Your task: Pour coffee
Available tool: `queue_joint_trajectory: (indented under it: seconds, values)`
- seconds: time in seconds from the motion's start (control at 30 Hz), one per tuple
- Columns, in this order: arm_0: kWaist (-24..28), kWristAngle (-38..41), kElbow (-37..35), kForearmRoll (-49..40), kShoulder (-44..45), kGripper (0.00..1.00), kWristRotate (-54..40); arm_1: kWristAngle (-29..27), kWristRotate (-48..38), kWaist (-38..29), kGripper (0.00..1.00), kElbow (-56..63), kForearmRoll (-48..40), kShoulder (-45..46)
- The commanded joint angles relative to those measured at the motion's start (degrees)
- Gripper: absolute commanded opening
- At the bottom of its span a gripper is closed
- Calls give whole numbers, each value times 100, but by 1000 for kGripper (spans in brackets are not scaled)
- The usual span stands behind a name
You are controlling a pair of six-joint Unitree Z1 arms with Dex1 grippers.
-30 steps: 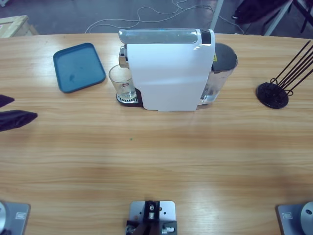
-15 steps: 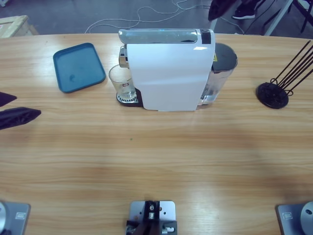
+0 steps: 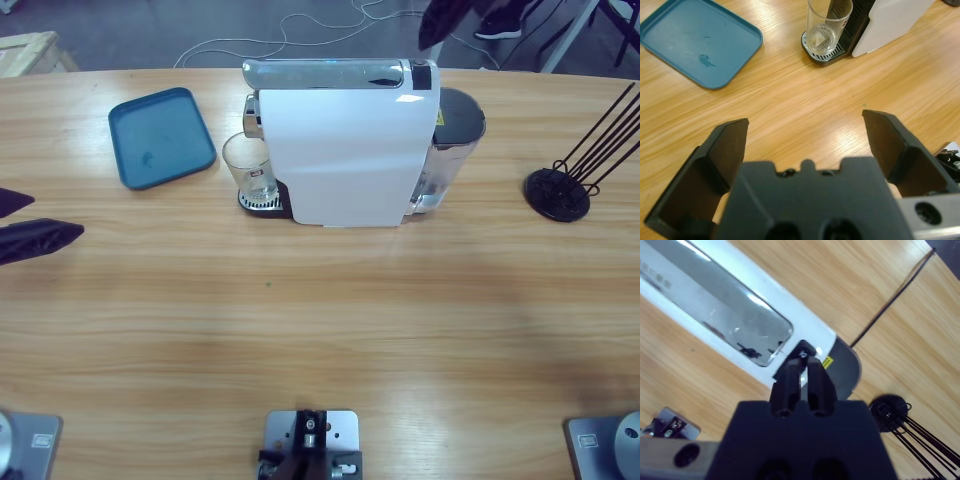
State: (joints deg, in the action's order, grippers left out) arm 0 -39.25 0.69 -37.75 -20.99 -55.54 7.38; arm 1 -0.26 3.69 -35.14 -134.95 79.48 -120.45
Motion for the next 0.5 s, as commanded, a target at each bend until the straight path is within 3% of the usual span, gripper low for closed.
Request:
queue_joint_trajectory:
  seconds: [0.03, 0.5]
  values:
    - [23, 19, 198, 60, -54, 987, 70, -132, -88, 104, 0, -35, 85, -446]
    - [23, 19, 196, 60, -54, 987, 70, -118, -118, 104, 0, -82, 85, -599]
